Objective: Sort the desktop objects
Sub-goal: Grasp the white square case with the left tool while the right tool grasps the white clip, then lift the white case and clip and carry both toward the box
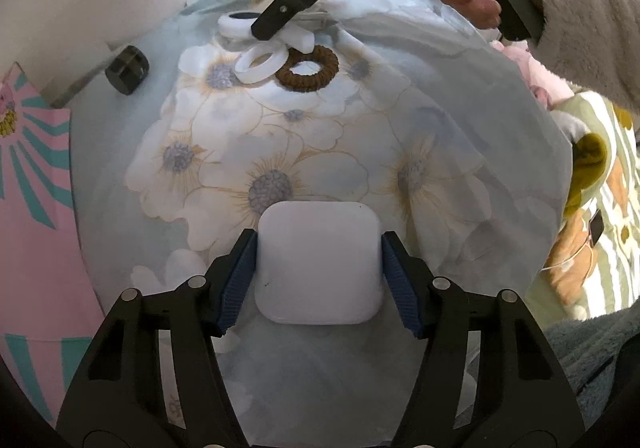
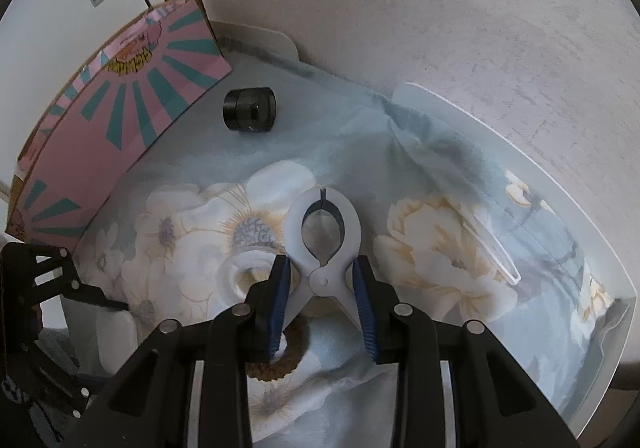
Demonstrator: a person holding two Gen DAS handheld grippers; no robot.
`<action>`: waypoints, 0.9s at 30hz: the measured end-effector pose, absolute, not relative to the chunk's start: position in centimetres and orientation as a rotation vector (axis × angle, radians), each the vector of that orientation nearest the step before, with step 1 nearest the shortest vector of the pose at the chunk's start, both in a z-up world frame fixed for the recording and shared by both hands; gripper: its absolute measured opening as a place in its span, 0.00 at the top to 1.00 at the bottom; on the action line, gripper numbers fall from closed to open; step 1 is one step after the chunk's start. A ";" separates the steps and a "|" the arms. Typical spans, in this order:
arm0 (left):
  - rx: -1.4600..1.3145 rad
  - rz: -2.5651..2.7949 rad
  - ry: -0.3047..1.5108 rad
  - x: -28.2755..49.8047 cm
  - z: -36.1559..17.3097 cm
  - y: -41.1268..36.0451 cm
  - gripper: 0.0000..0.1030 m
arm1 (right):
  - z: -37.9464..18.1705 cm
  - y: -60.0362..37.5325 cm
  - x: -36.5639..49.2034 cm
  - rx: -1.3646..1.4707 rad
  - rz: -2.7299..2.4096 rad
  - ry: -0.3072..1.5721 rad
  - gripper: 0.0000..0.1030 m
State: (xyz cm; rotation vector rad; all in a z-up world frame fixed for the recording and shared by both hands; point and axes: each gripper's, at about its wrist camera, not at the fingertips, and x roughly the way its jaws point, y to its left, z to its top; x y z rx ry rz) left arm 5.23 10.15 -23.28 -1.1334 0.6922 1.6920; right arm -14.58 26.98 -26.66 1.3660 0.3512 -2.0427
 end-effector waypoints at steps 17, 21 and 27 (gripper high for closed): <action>-1.065 1.737 0.683 4.6 -19.7 11.8 0.42 | -25.1 27.6 -13.5 1.325 -2.110 0.280 0.73; -1.051 1.758 0.675 4.3 -18.6 11.0 0.42 | -24.4 27.7 -12.9 1.314 -2.121 0.261 0.73; -1.073 1.788 0.654 3.6 -16.6 10.4 0.42 | -22.5 27.7 -11.8 1.292 -2.154 0.230 0.73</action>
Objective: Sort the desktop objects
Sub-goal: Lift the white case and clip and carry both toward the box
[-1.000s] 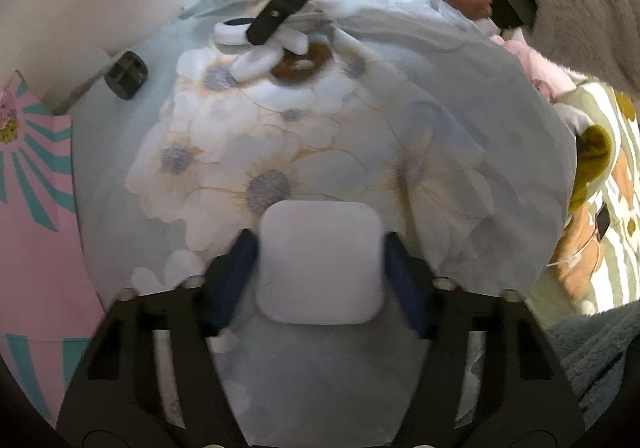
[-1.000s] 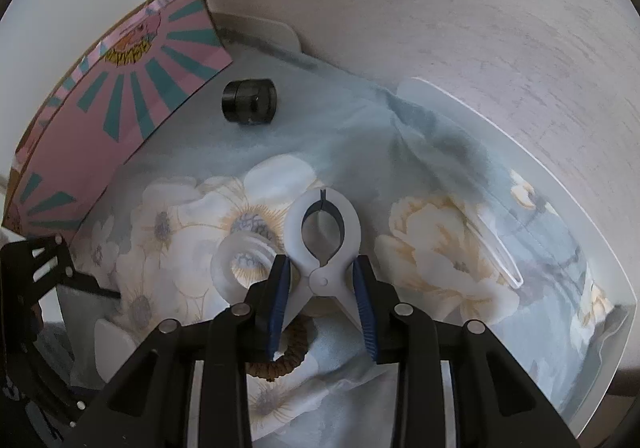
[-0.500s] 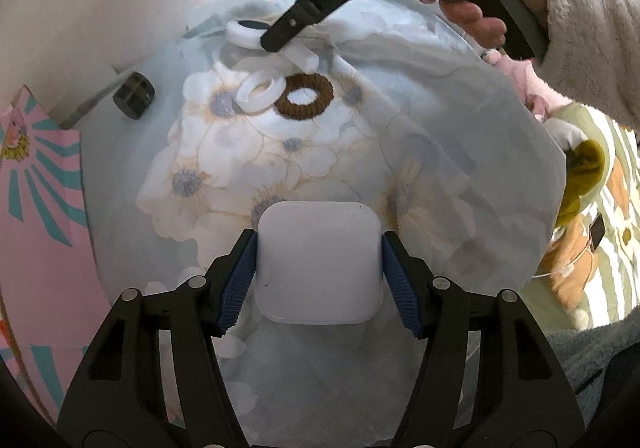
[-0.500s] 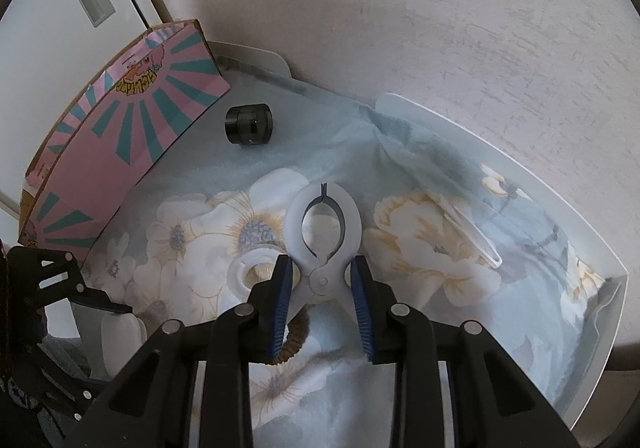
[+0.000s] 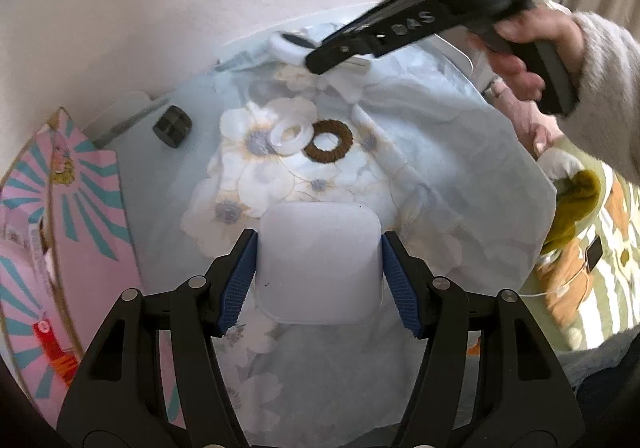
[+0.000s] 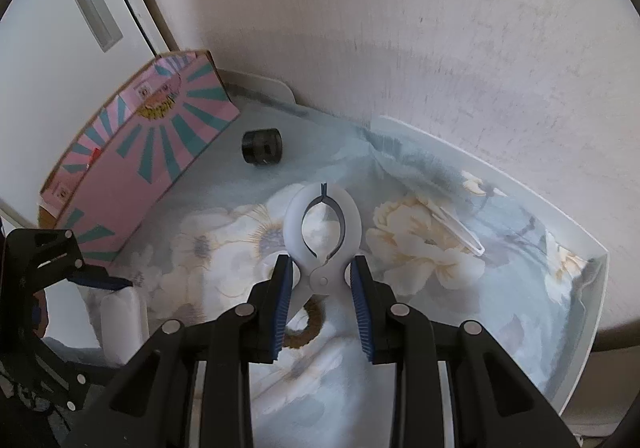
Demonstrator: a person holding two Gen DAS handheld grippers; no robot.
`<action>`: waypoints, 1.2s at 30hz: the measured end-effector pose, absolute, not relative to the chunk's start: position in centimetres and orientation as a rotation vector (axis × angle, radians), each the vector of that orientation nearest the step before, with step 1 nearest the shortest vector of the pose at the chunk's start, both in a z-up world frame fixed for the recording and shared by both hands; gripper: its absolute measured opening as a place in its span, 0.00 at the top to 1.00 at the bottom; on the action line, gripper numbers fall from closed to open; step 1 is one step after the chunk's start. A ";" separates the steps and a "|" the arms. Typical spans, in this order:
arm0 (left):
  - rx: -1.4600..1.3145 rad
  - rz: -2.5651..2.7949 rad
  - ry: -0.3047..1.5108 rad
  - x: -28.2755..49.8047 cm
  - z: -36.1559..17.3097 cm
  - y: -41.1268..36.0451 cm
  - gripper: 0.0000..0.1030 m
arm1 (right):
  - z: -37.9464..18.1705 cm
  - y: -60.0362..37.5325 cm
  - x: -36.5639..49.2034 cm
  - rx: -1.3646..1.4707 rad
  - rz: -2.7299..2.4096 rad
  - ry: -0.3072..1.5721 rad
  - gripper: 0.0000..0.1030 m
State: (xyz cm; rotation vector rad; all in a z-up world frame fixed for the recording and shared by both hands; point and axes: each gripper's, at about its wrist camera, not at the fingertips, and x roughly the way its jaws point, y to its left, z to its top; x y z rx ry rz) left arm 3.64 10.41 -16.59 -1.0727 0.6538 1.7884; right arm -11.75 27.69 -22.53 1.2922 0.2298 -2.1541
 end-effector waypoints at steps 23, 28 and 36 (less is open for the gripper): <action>-1.037 2.091 0.570 -1.2 -6.6 -0.8 0.42 | -10.7 17.3 -8.6 1.041 -2.124 0.271 0.73; -1.113 2.197 0.595 -4.0 -7.4 -4.4 0.42 | -10.1 11.3 -9.1 0.989 -2.043 0.273 0.73; -1.238 2.247 0.541 -6.4 -10.9 -8.1 0.42 | -14.0 2.8 -11.4 1.078 -1.981 0.241 0.73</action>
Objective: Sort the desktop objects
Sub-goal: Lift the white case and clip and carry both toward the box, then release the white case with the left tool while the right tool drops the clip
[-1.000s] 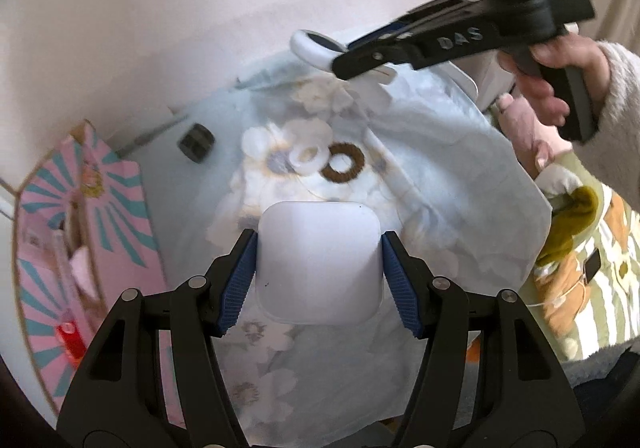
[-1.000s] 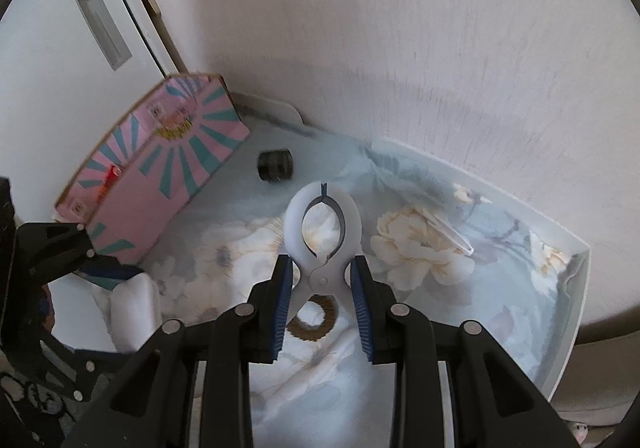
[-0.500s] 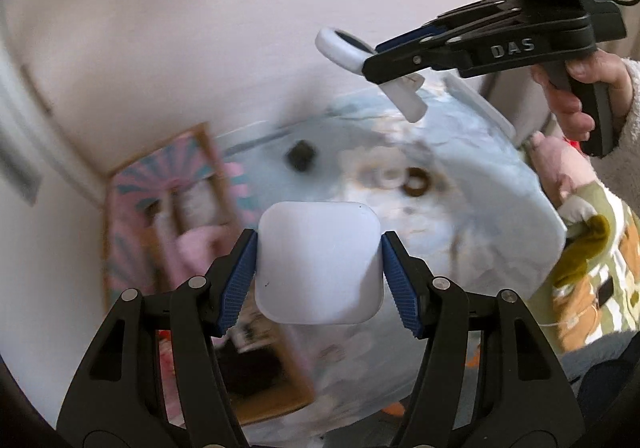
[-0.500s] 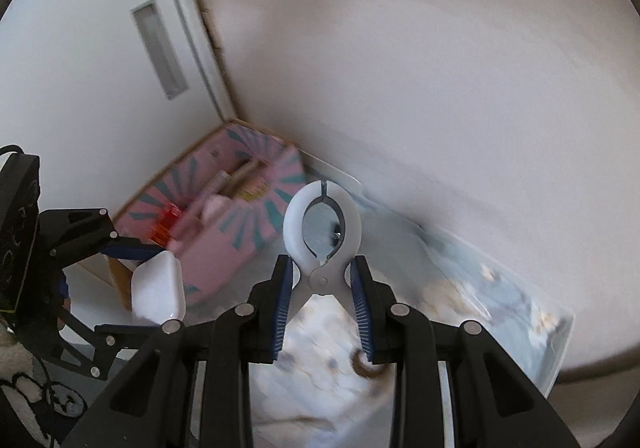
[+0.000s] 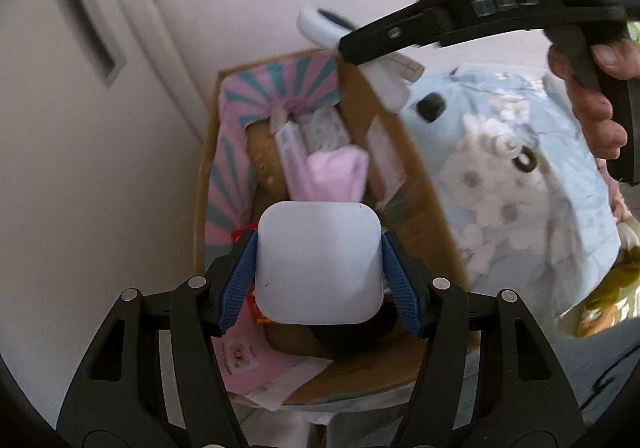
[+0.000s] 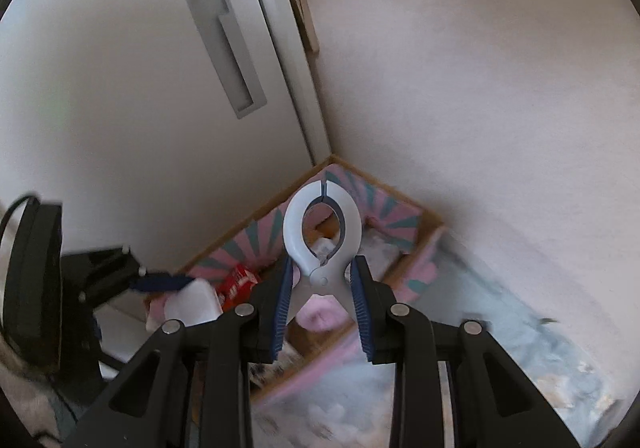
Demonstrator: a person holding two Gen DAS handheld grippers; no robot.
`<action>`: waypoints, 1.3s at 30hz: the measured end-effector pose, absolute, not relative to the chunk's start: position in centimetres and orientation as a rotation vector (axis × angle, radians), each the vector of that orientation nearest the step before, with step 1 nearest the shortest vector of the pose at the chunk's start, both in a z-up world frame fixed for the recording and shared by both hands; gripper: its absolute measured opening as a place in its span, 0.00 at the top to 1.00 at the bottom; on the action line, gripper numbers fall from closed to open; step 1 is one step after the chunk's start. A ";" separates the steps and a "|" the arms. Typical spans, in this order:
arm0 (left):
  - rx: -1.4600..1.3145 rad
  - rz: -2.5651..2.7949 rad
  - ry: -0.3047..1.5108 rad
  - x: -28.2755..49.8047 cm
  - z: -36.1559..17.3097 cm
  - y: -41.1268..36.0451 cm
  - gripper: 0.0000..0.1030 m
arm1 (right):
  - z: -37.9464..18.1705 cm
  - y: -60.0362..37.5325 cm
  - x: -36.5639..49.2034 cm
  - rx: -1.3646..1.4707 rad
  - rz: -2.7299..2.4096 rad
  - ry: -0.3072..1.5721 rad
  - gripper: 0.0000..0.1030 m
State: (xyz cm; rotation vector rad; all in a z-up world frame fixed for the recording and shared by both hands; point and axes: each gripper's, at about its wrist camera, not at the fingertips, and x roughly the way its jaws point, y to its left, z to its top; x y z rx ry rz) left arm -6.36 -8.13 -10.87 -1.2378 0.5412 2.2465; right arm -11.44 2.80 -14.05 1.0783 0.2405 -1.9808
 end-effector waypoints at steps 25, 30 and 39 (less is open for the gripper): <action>-1.224 2.270 0.396 -9.5 -9.6 -9.9 0.04 | -14.0 1.8 -13.8 1.112 -2.122 0.136 0.27; -1.148 2.312 0.455 -9.0 -8.0 -9.4 0.04 | -11.9 4.9 -12.7 1.094 -2.194 0.128 0.27; -1.144 2.242 0.508 -9.0 -5.9 -6.5 0.04 | -8.2 13.1 -10.2 1.013 -2.405 0.146 0.27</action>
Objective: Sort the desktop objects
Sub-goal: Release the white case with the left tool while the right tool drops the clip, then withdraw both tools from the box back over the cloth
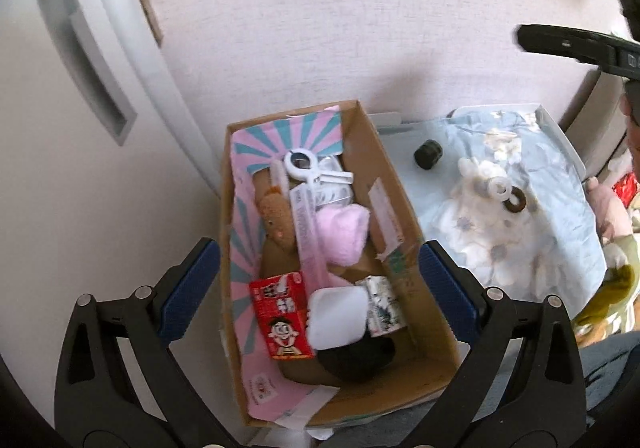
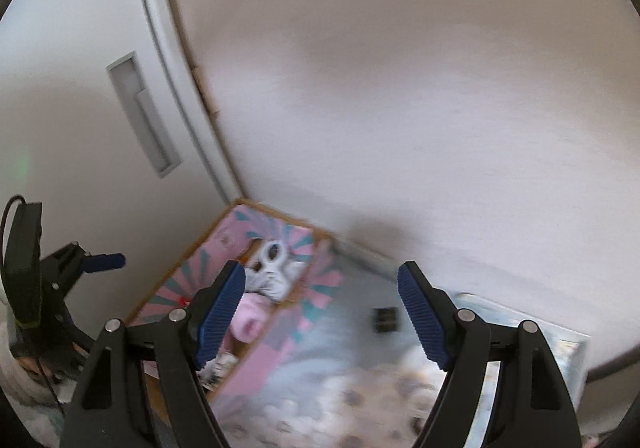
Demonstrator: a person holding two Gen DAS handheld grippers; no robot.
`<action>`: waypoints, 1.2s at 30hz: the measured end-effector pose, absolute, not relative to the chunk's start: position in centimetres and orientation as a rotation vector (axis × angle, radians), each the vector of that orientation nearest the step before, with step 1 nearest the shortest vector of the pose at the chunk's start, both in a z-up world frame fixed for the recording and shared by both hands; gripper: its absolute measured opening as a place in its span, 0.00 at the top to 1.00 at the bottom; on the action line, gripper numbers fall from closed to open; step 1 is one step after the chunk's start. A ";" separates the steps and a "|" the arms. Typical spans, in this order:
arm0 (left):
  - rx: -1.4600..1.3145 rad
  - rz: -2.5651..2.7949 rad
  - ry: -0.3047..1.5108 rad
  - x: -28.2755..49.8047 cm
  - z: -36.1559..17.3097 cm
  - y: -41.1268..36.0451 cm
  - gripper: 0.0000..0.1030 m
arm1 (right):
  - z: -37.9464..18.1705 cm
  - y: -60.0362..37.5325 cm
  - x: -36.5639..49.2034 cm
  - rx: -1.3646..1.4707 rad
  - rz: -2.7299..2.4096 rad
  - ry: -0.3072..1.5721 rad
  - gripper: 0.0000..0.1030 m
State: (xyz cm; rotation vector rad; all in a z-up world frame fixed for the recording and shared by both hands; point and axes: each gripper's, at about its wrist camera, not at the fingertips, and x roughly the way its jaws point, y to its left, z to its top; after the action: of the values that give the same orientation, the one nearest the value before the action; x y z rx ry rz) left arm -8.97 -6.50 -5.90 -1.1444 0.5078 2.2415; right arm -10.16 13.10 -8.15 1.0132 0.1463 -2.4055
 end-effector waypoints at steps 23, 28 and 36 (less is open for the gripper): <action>-1.056 2.007 0.706 -9.6 -6.6 7.9 0.01 | -11.5 25.2 -5.6 1.175 -2.488 0.075 0.27; -1.106 1.950 0.734 -11.2 -9.0 11.3 0.01 | -13.0 26.3 -5.7 1.201 -2.476 0.108 0.27; -1.217 1.891 0.801 -13.5 -14.3 15.6 0.01 | -17.7 27.0 -7.4 1.260 -2.379 0.090 0.27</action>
State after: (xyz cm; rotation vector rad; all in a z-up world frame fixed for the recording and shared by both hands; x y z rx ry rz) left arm -13.51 15.61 -14.28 -1.2172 0.8005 1.8913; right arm -7.43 27.00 -17.72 1.2598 0.0898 -2.3794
